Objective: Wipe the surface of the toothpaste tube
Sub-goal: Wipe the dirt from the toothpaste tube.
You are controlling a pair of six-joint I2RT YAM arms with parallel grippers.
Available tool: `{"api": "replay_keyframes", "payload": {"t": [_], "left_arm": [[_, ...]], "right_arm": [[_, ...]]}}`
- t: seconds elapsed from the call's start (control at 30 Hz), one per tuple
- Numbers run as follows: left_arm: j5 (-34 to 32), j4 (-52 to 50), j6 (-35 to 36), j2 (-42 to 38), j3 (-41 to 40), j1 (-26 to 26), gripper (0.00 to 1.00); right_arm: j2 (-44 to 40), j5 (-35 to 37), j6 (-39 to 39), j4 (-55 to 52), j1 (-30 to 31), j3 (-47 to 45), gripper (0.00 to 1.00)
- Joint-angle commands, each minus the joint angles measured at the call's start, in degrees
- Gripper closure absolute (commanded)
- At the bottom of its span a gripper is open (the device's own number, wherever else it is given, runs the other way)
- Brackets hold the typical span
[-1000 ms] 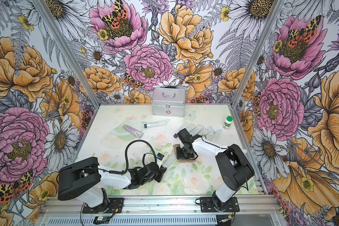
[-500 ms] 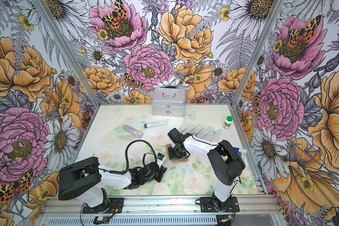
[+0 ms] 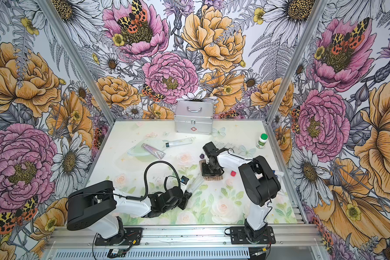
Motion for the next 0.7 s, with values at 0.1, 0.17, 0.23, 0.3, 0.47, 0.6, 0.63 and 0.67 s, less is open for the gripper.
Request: {"api": "replay_keyframes", "payload": {"t": [0.1,0.17,0.23,0.3,0.47,0.6,0.63,0.67], "left_arm": [[-0.3,-6.4,-0.6,0.5,-2.3,-0.5,0.75],[-0.4,-6.3,-0.5,0.7,-2.3,-0.6,0.75],[-0.4,-6.3,-0.5,0.9,-2.2,-0.6,0.75],[-0.5,-6.2,-0.6,1.0,-2.3,-0.5,0.75],[-0.5,-6.0,-0.5,1.4,-2.1,-0.6,0.75],[-0.4,-6.0,-0.3,1.7,-1.9,-0.3,0.75],[-0.4,-6.0,-0.3,1.7,-1.8,-0.2,0.75],[-0.4,-6.0,-0.2,1.8,-1.8,-0.2,0.75]], "right_arm": [[0.1,-0.4,0.3,-1.0,2.7,2.4,1.0],[-0.3,-2.3,0.9,-1.0,4.4,2.7,1.0],[-0.5,-3.5,1.3,-0.9,6.1,2.6,1.0],[-1.0,-3.8,1.8,-0.8,7.5,2.0,1.0],[-2.1,-4.1,2.8,-0.6,10.0,-0.4,1.0],[-3.9,-4.6,4.5,0.5,11.9,-2.8,1.0],[-4.2,-4.6,4.7,0.7,12.3,-3.3,1.0],[-4.4,-4.3,4.9,0.7,12.5,-3.7,1.0]]}}
